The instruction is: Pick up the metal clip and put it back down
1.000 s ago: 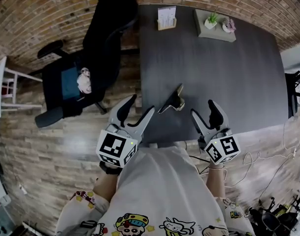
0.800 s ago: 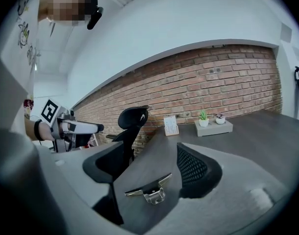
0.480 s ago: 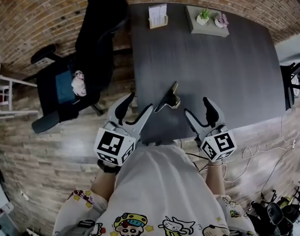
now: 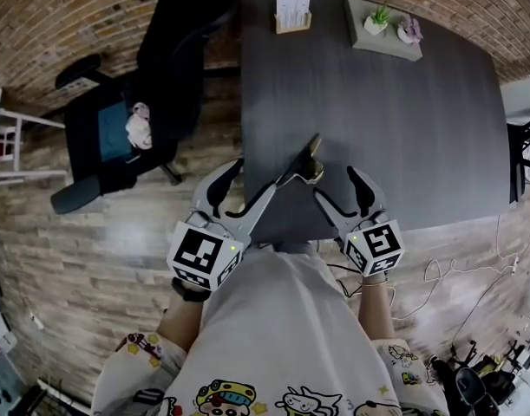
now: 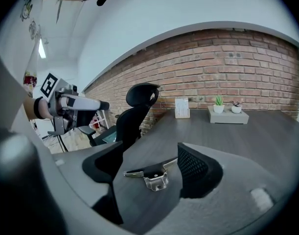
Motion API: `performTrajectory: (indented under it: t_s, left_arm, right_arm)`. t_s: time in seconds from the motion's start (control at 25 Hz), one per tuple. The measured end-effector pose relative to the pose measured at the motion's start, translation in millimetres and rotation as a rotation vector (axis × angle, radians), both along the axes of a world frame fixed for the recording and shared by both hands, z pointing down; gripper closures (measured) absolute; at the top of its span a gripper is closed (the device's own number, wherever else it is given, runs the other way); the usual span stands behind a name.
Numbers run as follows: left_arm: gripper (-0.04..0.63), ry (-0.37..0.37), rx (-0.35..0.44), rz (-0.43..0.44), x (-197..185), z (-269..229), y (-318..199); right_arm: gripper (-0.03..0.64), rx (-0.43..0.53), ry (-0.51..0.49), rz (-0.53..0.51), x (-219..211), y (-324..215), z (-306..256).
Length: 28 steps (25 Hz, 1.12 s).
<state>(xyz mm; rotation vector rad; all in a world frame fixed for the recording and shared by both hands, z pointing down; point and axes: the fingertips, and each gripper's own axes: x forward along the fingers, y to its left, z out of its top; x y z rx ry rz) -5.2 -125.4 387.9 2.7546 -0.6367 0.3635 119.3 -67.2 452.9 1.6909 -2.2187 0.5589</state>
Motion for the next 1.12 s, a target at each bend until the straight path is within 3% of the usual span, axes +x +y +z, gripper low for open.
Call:
performTrajectory:
  t_s: [0.64,1.12]
  left_arm:
    - [0.344,-0.039,-0.071,-0.043,9,42,7]
    - [0.347,-0.061,-0.104,-0.061,11,65,17]
  right_arm:
    - [0.264,-0.149,0.018,-0.113,-6,-11,73]
    - [0.262,-0.233,0.088,-0.180,-11,-24,120]
